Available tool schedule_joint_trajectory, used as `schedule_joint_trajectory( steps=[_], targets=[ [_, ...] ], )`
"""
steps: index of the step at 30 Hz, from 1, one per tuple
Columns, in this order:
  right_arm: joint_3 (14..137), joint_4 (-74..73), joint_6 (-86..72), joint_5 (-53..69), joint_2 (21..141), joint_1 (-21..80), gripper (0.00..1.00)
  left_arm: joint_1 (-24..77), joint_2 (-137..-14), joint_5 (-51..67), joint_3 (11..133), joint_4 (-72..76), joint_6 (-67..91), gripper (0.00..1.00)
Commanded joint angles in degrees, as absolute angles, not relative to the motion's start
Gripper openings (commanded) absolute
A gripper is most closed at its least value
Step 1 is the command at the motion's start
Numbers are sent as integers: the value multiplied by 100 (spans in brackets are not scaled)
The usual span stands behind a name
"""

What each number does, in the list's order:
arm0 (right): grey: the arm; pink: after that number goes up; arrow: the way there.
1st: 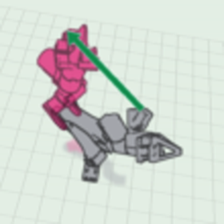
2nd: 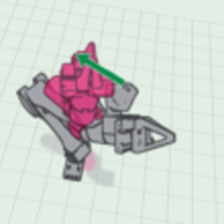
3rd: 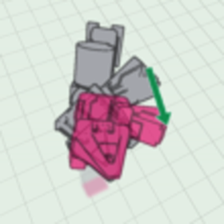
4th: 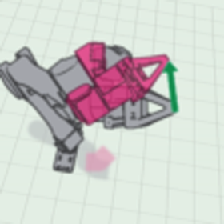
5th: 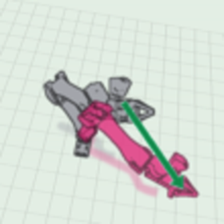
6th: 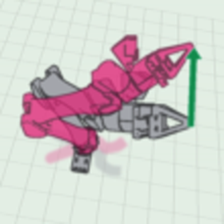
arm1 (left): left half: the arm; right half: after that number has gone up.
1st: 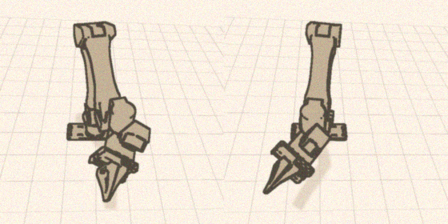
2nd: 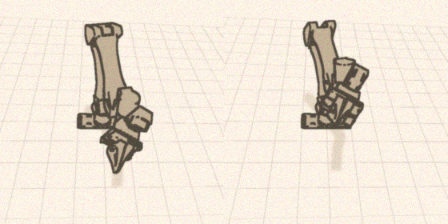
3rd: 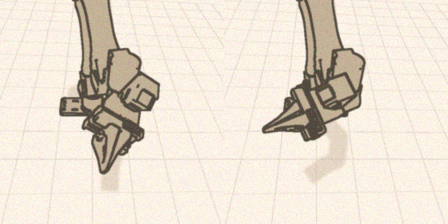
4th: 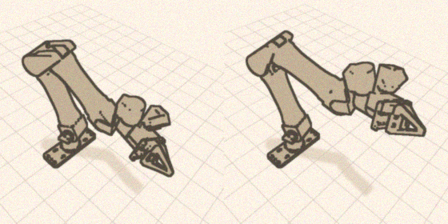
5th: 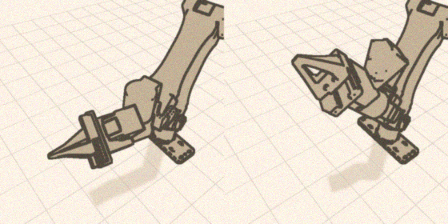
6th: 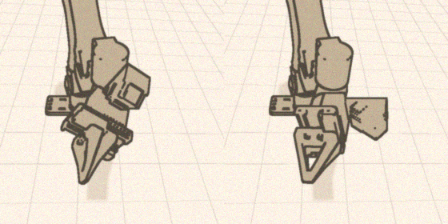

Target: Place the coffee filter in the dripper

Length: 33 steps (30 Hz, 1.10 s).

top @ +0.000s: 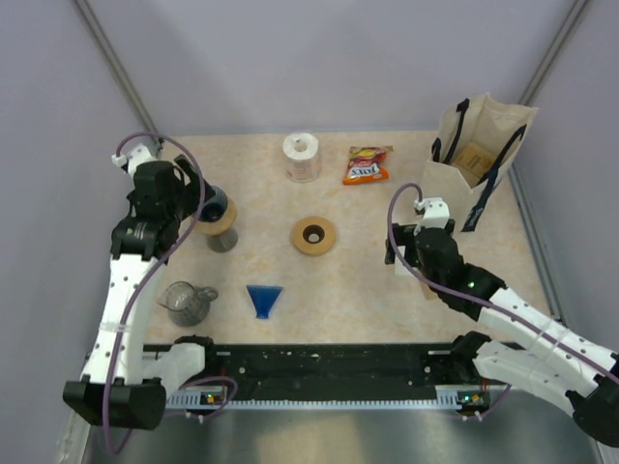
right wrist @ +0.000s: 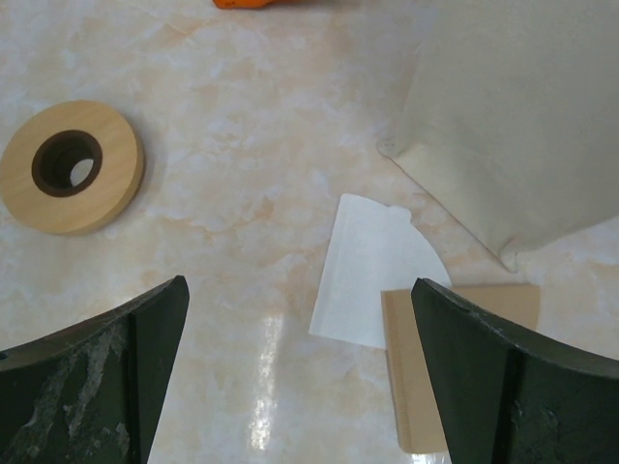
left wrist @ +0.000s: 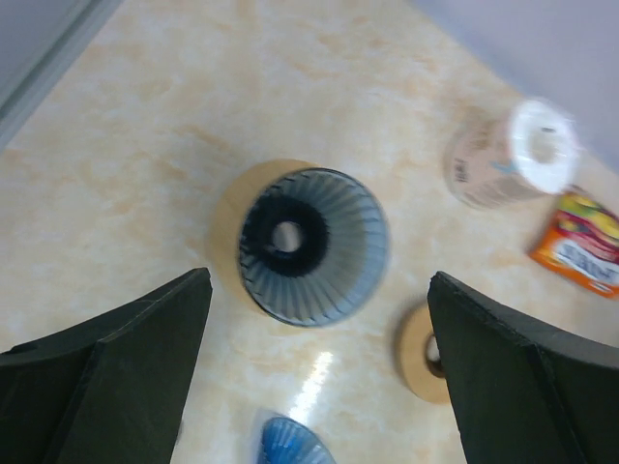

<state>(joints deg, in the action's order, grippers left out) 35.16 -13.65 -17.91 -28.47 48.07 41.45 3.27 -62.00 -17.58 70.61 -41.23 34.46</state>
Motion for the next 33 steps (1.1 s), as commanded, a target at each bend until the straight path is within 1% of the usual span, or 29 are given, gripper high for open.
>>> schedule_joint_trajectory(
  steps=[1,5,7,10,14,17,21,24,30,33],
  targets=[
    [4025,-2458,-2731,-3401,4711,4113,99,851,-5590,-573,7111,-3411,3244,99],
    [4131,-3548,-3926,-3227,4781,3868,99,1791,-5730,-177,6979,-2893,2963,99],
    [4035,-3979,-4489,-2946,4790,3526,99,2038,-5888,698,6725,-2498,2892,99],
    [3710,-4201,-5000,-2384,4598,2771,99,2232,-6116,1369,6347,-1874,2866,99],
    [3069,-3842,-5299,-1847,4009,1979,97,2382,-6433,1336,6196,-1802,2812,99],
    [2717,-3490,-5553,-1547,3666,1723,96,2391,-6495,1397,5951,-1557,2891,99],
    [2462,-3568,-5957,-1626,3464,1608,96,2408,-6504,1494,5792,-1380,2909,99],
    [2137,-3419,-6222,-1364,3323,1521,96,2408,-6521,1407,5757,-1371,2909,99],
    [1899,-3402,-6460,-1265,3357,1450,96,2408,-6495,1336,5739,-1389,2865,99],
    [1697,-3148,-6547,-1283,3340,1441,95,2408,-6521,1327,5730,-1380,2865,99]
  ],
)
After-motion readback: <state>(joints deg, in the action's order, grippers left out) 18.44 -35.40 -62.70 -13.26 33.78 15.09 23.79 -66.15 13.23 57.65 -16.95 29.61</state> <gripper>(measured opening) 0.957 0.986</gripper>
